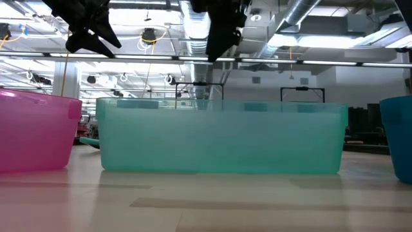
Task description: Sort silverware by color (type)
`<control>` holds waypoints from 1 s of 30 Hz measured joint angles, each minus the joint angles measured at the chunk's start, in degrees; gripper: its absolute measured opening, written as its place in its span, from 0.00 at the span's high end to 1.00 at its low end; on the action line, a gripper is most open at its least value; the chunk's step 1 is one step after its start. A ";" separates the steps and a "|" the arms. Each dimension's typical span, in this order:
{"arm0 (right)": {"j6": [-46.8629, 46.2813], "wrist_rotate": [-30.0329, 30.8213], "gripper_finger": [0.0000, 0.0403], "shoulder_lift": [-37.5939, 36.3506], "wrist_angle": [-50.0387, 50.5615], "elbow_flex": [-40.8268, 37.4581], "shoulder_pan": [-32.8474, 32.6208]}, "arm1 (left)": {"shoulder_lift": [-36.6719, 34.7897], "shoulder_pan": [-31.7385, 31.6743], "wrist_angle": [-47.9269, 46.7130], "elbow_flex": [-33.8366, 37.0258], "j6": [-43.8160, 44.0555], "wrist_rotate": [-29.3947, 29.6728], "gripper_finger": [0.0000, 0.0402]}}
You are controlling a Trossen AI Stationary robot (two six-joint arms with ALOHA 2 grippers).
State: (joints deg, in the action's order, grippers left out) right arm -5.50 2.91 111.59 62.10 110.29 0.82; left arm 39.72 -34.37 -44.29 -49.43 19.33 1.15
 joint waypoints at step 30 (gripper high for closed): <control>18.83 3.62 0.52 -14.61 11.69 -14.79 40.84 | 0.02 0.00 3.76 0.01 -7.90 -3.85 0.49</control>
State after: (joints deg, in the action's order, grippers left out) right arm 13.34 6.53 96.98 73.79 95.50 41.66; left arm 39.75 -34.37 -40.53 -49.42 11.44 -2.71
